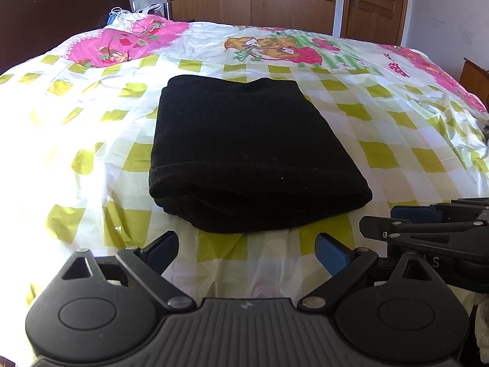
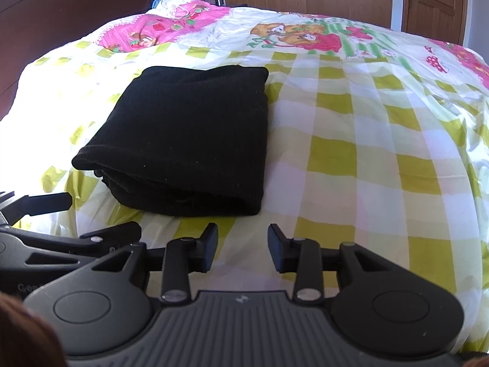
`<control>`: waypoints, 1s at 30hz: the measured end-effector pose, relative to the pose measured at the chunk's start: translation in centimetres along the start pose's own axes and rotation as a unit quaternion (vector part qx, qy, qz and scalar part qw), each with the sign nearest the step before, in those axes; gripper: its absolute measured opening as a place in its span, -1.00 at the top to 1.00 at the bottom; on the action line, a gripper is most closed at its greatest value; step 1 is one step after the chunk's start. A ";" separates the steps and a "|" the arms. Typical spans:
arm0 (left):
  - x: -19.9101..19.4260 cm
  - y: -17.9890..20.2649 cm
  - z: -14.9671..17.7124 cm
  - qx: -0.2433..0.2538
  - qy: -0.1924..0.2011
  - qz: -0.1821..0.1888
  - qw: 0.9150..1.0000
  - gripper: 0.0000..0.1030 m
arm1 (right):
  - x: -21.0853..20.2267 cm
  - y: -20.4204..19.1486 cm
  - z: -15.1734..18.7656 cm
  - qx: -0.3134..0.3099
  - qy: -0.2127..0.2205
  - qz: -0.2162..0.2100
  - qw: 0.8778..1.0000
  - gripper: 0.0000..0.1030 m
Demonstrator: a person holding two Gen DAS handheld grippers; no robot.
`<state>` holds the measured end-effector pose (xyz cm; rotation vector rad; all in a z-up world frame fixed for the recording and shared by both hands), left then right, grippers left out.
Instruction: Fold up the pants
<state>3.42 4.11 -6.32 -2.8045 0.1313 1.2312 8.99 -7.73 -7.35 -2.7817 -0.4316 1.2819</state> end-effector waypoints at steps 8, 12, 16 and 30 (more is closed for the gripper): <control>0.4 -0.5 0.1 -0.012 -0.008 -0.002 1.000 -1.00 | 0.2 0.4 0.3 0.001 -0.001 0.005 1.000 0.23; 0.6 -0.7 0.1 -0.016 -0.012 -0.008 1.000 -1.00 | 0.2 0.2 0.4 0.002 -0.002 0.001 1.000 0.20; 0.9 -0.8 0.1 -0.018 -0.015 -0.020 1.000 -1.00 | 0.2 0.4 0.4 0.004 -0.001 0.003 1.000 0.15; 1.6 -1.0 0.3 -0.017 -0.030 -0.037 0.999 -1.00 | 0.1 0.4 0.5 0.009 -0.006 -0.007 1.000 0.12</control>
Point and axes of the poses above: each gripper's, at about its wrist camera, not at the fingertips, and x roughly the way its jaws point, y to its right, z to its underside, the point moved 10 cm from there along x, roughly the way its jaws point, and after that the axes turned 4 degrees about x, right-handed, at the moved point
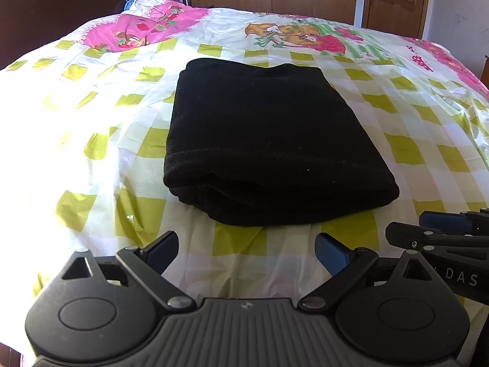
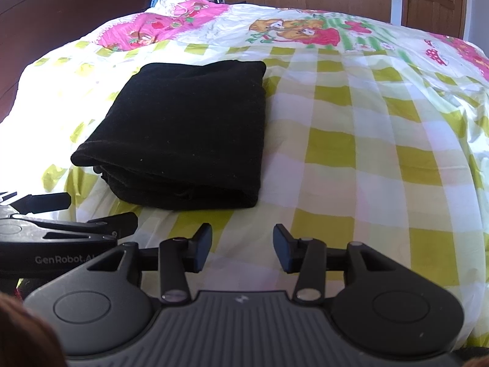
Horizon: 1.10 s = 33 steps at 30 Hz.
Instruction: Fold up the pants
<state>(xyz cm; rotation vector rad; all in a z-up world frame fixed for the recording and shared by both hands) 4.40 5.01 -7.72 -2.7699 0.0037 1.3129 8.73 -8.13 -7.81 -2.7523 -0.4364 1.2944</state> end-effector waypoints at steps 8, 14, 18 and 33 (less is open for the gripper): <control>0.2 0.1 0.0 0.004 -0.004 -0.004 1.000 -1.00 | -0.1 0.0 0.1 -0.002 -0.001 0.001 1.000 0.07; 0.2 0.1 0.0 0.004 -0.004 -0.004 1.000 -1.00 | -0.1 -0.1 0.2 -0.001 -0.001 0.001 1.000 0.07; 0.2 0.1 0.0 0.004 -0.004 -0.005 1.000 -1.00 | -0.1 -0.1 0.2 -0.002 -0.002 0.001 1.000 0.06; 0.2 0.1 0.1 0.004 -0.004 -0.007 1.000 -1.00 | 0.1 -0.1 0.3 -0.004 -0.005 0.000 1.000 0.05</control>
Point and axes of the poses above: each gripper's, at about its wrist camera, not at the fingertips, and x roughly the way its jaws point, y to its right, z to its underside, the point moved 10 cm from there along x, roughly the way its jaws point, and after that the axes turned 4 degrees about x, right-handed, at the moved point
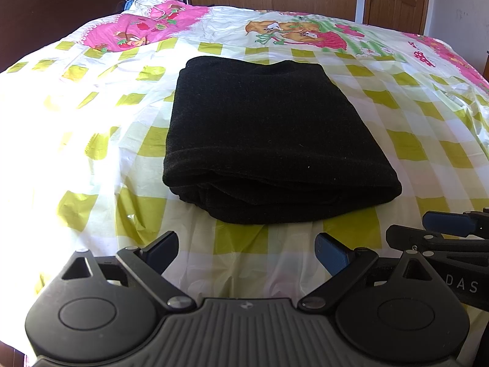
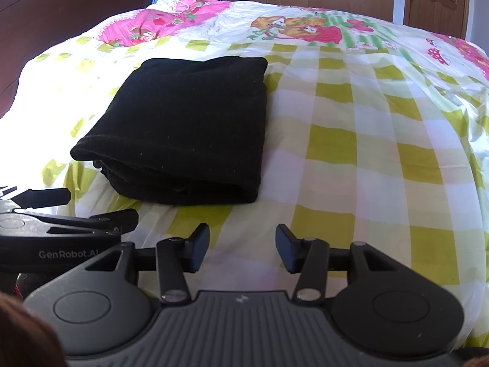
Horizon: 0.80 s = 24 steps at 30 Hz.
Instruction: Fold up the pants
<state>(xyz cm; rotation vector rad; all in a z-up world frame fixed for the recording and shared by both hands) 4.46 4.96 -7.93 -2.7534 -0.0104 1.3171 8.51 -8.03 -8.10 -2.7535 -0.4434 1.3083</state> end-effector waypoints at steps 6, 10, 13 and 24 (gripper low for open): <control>0.0 0.0 0.0 0.001 0.000 0.001 1.000 -1.00 | 0.1 0.0 0.1 0.000 -0.002 0.000 1.000 0.04; 0.0 0.0 0.0 0.000 0.000 0.001 1.000 -1.00 | 0.1 0.0 0.1 -0.001 -0.002 0.001 1.000 0.03; 0.0 0.0 0.0 0.001 -0.001 0.002 1.000 -1.00 | 0.2 0.0 0.2 -0.002 -0.003 0.001 1.000 0.03; 0.0 0.1 0.0 0.001 -0.001 0.002 1.000 -1.00 | 0.3 0.0 0.2 -0.001 -0.006 0.000 1.000 0.02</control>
Point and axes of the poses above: each gripper's, at about its wrist camera, not at the fingertips, and x roughly the way its jaws point, y to its right, z to its underside, the point moved 10 cm from there along x, roughly the way its jaws point, and after that the axes turned 4 degrees about x, right-handed, at the moved point
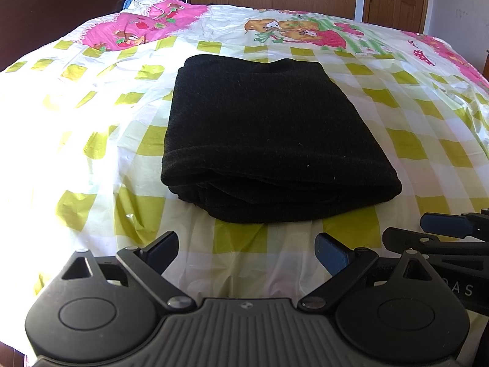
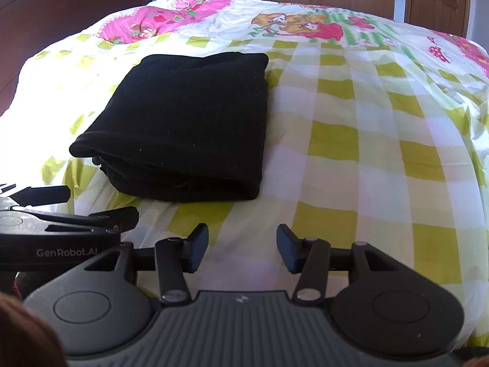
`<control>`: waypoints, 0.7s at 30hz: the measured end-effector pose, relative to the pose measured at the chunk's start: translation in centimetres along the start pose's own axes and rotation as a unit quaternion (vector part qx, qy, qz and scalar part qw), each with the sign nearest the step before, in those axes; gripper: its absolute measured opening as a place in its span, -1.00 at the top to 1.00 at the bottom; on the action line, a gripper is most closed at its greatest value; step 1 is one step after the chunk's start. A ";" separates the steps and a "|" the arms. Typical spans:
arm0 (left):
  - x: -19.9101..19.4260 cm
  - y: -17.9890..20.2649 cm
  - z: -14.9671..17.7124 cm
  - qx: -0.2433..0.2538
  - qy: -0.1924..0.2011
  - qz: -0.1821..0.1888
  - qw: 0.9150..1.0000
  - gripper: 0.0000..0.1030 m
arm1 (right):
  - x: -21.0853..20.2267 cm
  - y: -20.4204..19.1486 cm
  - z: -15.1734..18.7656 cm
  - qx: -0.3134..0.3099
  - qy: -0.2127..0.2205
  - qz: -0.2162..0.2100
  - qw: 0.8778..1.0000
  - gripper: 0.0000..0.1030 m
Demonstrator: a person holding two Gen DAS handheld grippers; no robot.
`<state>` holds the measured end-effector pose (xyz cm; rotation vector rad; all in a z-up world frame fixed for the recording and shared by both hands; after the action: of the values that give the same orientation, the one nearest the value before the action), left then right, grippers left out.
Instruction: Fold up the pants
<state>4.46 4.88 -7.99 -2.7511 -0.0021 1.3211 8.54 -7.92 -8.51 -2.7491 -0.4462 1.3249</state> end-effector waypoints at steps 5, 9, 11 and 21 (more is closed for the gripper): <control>0.0 0.0 0.0 0.000 0.000 0.000 1.000 -1.00 | 0.0 0.0 0.0 0.000 0.000 0.000 1.000 0.02; 0.0 0.0 0.0 0.000 0.000 0.000 1.000 -1.00 | 0.1 0.1 0.1 0.001 -0.002 0.000 1.000 0.02; 0.0 0.0 0.0 -0.001 0.000 0.000 1.000 -1.00 | 0.1 0.1 0.1 0.000 -0.002 0.000 1.000 0.01; 0.0 0.1 0.1 -0.001 0.001 0.000 1.000 -1.00 | 0.2 0.1 0.1 0.001 -0.003 0.000 1.000 0.01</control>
<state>4.42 4.84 -8.05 -2.7526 -0.0029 1.3200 8.57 -7.95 -8.70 -2.7449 -0.4464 1.3323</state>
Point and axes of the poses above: each gripper's, at about its wrist camera, not at the fingertips, and x roughly the way its jaws point, y to its right, z to its underside, the point moved 10 cm from there along x, roughly the way its jaws point, and after that the axes turned 4 degrees about x, right-handed, at the moved point
